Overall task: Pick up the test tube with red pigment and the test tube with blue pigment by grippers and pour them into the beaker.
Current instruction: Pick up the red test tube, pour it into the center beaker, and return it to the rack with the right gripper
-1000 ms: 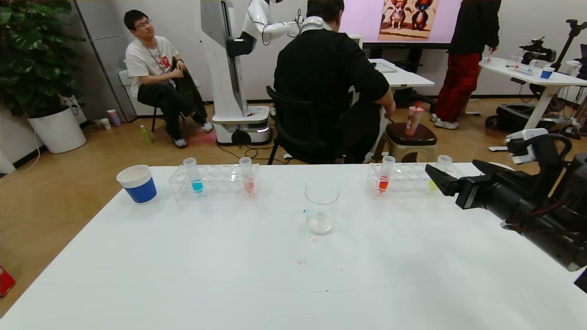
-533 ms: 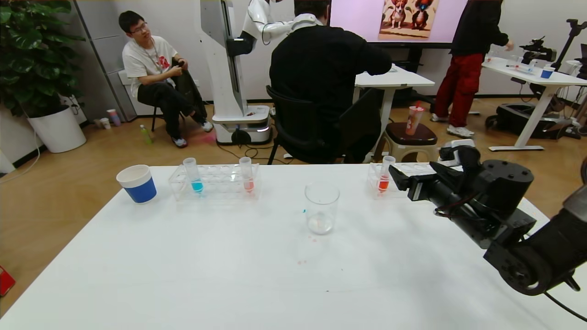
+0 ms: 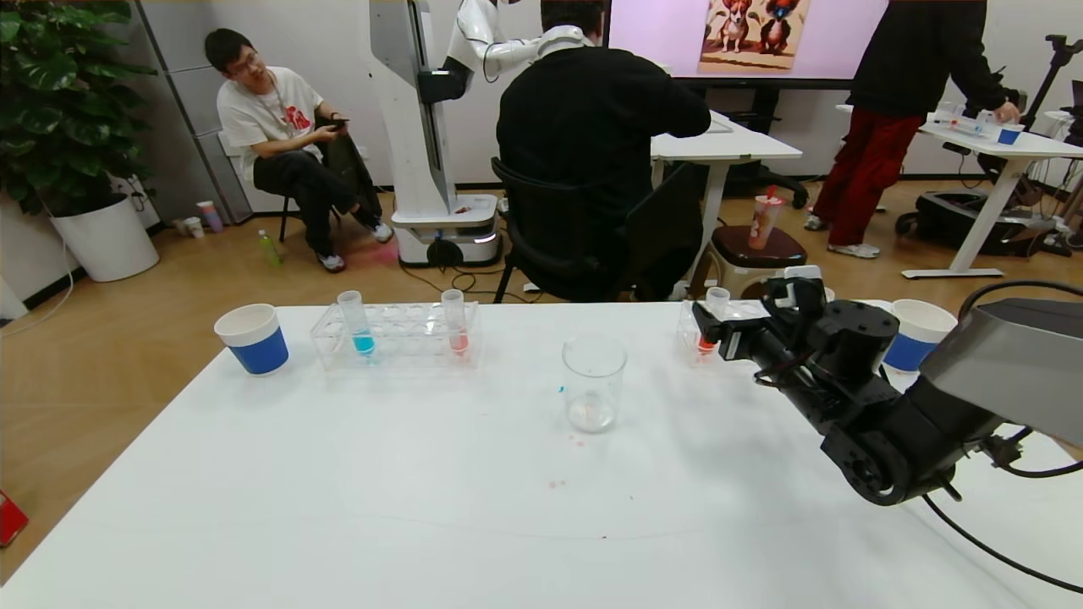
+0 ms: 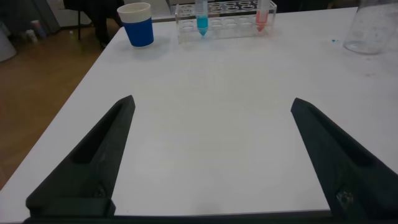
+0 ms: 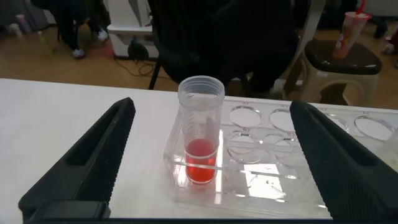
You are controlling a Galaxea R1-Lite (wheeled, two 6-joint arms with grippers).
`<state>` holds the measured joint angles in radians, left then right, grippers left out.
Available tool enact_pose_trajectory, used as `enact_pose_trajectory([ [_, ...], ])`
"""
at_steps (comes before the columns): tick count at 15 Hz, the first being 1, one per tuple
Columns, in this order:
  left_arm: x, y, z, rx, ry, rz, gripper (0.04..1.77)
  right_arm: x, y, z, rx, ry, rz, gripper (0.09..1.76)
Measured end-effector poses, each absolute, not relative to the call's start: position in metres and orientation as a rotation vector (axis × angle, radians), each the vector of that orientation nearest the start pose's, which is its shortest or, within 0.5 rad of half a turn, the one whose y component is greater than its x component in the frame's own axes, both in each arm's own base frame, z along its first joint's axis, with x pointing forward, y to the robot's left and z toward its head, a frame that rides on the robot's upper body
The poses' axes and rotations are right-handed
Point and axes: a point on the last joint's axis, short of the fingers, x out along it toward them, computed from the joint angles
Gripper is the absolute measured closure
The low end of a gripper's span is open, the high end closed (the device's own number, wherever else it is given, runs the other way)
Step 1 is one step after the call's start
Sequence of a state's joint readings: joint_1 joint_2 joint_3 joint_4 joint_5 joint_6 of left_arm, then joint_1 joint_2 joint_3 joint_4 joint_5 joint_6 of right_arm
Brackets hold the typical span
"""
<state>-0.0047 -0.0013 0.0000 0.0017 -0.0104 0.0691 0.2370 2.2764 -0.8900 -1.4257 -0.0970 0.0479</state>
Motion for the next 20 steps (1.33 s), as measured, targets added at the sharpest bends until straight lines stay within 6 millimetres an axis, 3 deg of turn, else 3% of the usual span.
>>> enact_pose_trajectory([
  [4, -0.023, 0.0, 0.075, 0.07, 0.0, -0.016, 0.06, 0.413, 0.097, 0.068, 0.056, -0.065, 0.141, 0.11],
  [10, -0.023, 0.0, 0.075, 0.07, 0.0, -0.016, 0.06, 0.425, 0.098, 0.055, 0.053, -0.062, 0.141, 0.14],
  [11, -0.023, 0.0, 0.075, 0.07, 0.0, -0.015, 0.06, 0.426, 0.099, 0.055, 0.053, -0.064, 0.142, 0.33],
  [12, -0.023, 0.0, 0.075, 0.07, 0.0, -0.015, 0.06, 0.426, 0.099, 0.054, 0.054, -0.066, 0.144, 0.65],
  [13, -0.023, 0.0, 0.075, 0.07, 0.0, -0.016, 0.06, 0.426, 0.1, 0.054, 0.054, -0.067, 0.145, 1.1],
  [14, -0.023, 0.0, 0.075, 0.069, 0.0, -0.016, 0.06, 0.426, 0.101, 0.054, 0.053, -0.068, 0.147, 1.45],
  [15, -0.023, 0.0, 0.075, 0.07, 0.0, -0.016, 0.06, 0.427, 0.101, 0.055, 0.054, -0.07, 0.146, 1.52],
  [16, -0.023, 0.0, 0.075, 0.07, 0.0, -0.016, 0.06, 0.427, 0.101, 0.055, 0.054, -0.072, 0.146, 1.29],
  [20, -0.023, 0.0, 0.075, 0.07, 0.0, -0.015, 0.06, 0.427, 0.1, 0.057, 0.053, -0.078, 0.141, 1.36],
])
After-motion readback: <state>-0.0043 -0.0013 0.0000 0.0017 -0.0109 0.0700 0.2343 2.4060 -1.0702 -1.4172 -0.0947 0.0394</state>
